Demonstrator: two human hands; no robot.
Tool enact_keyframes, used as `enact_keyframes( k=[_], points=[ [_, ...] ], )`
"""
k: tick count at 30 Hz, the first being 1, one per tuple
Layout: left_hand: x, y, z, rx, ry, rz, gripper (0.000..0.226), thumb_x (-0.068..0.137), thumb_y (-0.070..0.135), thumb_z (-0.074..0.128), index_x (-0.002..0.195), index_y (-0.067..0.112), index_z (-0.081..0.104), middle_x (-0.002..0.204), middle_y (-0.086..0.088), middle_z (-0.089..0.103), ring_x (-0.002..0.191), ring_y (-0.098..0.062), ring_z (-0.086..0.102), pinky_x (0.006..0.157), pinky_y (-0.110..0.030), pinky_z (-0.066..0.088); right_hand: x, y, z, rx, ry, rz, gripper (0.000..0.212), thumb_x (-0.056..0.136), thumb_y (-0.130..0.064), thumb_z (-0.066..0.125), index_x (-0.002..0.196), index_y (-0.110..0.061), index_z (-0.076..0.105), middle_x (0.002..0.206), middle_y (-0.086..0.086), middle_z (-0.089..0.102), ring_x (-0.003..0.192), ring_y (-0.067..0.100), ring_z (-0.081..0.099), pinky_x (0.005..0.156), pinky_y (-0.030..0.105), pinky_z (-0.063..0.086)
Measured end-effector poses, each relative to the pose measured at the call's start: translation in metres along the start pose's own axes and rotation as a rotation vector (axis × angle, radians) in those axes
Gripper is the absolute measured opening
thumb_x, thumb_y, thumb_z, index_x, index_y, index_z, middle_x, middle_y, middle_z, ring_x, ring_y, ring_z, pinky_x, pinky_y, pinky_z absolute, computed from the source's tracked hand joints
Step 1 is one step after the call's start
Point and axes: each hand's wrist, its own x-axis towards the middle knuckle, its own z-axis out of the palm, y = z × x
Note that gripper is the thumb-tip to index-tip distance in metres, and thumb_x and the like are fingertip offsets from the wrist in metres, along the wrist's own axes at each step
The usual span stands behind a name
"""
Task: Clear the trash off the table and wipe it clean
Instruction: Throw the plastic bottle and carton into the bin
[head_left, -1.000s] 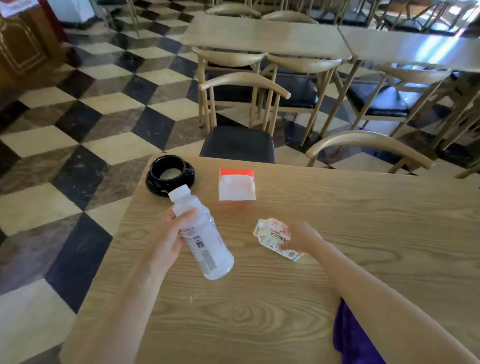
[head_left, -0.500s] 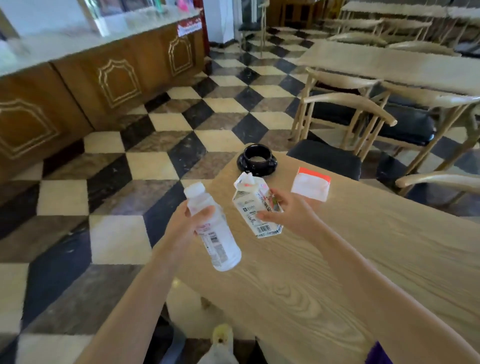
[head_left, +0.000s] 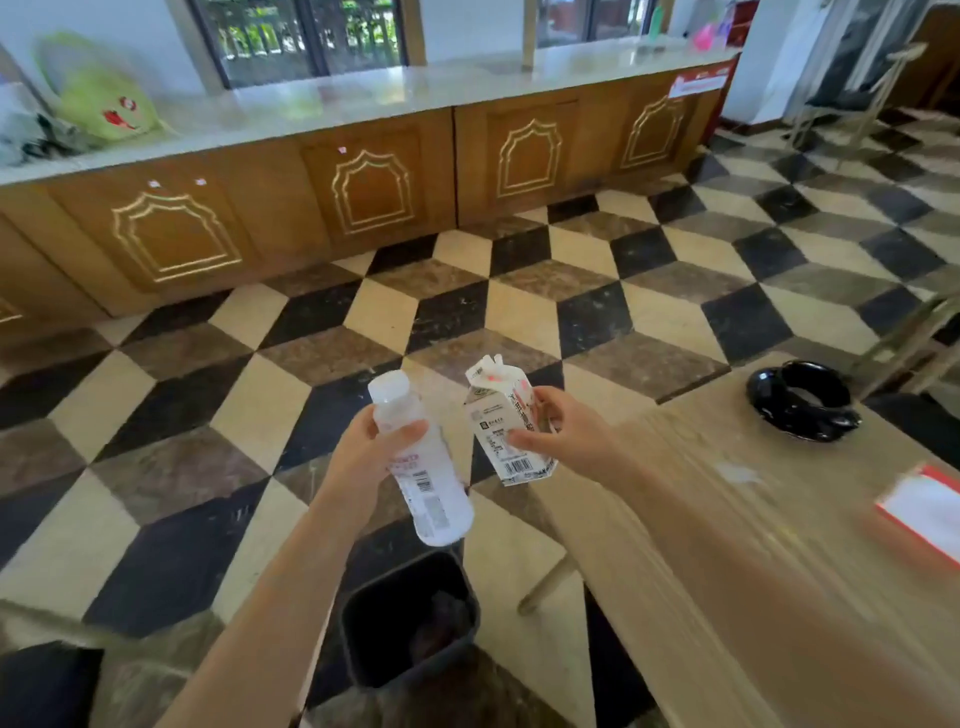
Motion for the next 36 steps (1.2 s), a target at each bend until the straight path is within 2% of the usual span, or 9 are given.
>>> enact_keyframes(
  k=[4,6,10,15,18,23,27,32,36],
  points=[
    [0.004,-0.012,-0.073,-0.049,0.163,-0.034,0.024,0.082,0.013,0.067,0.103,0.022,0.06,0.093,-0.001,0.07,0.077,-0.015,0.07,0.06,-0.022,0.053,0.038,-0.025,0.062,0.037,-0.117,0.044,0.068,0.074,-0.04,0.074,0.132,-0.021,0.042,0.108,-0.013,0.058,0.091,0.002,0.059,0.072,0.017,0.046],
    [0.008,-0.02,-0.103,-0.039,0.22,-0.067,0.023,0.082,0.012,0.067,0.102,0.022,0.06,0.095,-0.002,0.068,0.084,-0.021,0.067,0.068,-0.029,0.053,0.056,-0.031,0.089,0.047,-0.155,0.076,0.067,0.075,-0.037,0.074,0.132,-0.021,0.041,0.114,-0.009,0.058,0.096,0.007,0.059,0.078,0.022,0.049],
    [0.012,-0.043,-0.142,-0.022,0.276,-0.116,0.037,0.083,0.008,0.064,0.117,0.002,0.053,0.105,-0.021,0.061,0.098,-0.036,0.06,0.088,-0.048,0.047,0.09,-0.03,0.127,0.021,-0.194,0.109,0.065,0.079,-0.032,0.071,0.132,-0.015,0.039,0.121,-0.002,0.056,0.107,0.018,0.058,0.093,0.037,0.051],
    [0.012,-0.091,-0.163,-0.059,0.417,-0.221,0.037,0.085,0.003,0.061,0.119,-0.005,0.05,0.115,-0.029,0.059,0.107,-0.043,0.057,0.097,-0.055,0.042,0.128,0.0,0.177,-0.057,-0.217,0.136,0.051,0.077,-0.022,0.073,0.119,-0.01,0.048,0.109,0.002,0.059,0.097,0.019,0.06,0.085,0.034,0.051],
    [0.016,-0.135,-0.177,-0.132,0.569,-0.267,0.044,0.083,0.008,0.064,0.124,0.0,0.049,0.12,-0.02,0.06,0.112,-0.037,0.058,0.1,-0.051,0.044,0.147,0.039,0.223,-0.219,-0.281,0.141,0.037,0.074,-0.019,0.072,0.103,-0.009,0.052,0.097,0.003,0.057,0.093,0.025,0.056,0.077,0.032,0.046],
    [0.015,-0.236,-0.19,-0.229,0.715,-0.388,0.044,0.084,0.01,0.064,0.123,-0.004,0.05,0.124,-0.027,0.057,0.113,-0.042,0.056,0.1,-0.057,0.043,0.164,0.143,0.311,-0.467,-0.441,0.166,0.051,0.074,-0.022,0.07,0.116,-0.004,0.049,0.117,0.015,0.056,0.11,0.031,0.053,0.094,0.043,0.044],
    [0.007,-0.314,-0.18,-0.349,0.775,-0.514,0.024,0.086,0.01,0.061,0.109,0.008,0.057,0.108,-0.014,0.062,0.104,-0.033,0.059,0.084,-0.04,0.05,0.167,0.218,0.359,-0.643,-0.501,0.182,0.048,0.076,-0.025,0.065,0.117,-0.004,0.05,0.118,0.013,0.059,0.112,0.032,0.053,0.095,0.038,0.043],
    [0.0,-0.409,-0.172,-0.499,0.777,-0.624,0.048,0.085,0.02,0.063,0.13,0.009,0.05,0.117,-0.008,0.061,0.109,-0.023,0.06,0.088,-0.037,0.048,0.163,0.307,0.414,-0.729,-0.577,0.164,0.061,0.08,-0.028,0.068,0.13,-0.01,0.039,0.131,0.011,0.048,0.121,0.03,0.044,0.096,0.039,0.042],
    [0.007,-0.458,-0.165,-0.559,0.805,-0.667,0.039,0.087,0.019,0.061,0.125,0.013,0.053,0.107,-0.002,0.064,0.098,-0.017,0.064,0.076,-0.03,0.051,0.171,0.353,0.446,-0.766,-0.595,0.131,0.061,0.081,-0.029,0.067,0.131,-0.011,0.037,0.132,0.011,0.047,0.121,0.032,0.042,0.092,0.043,0.044]
  ],
)
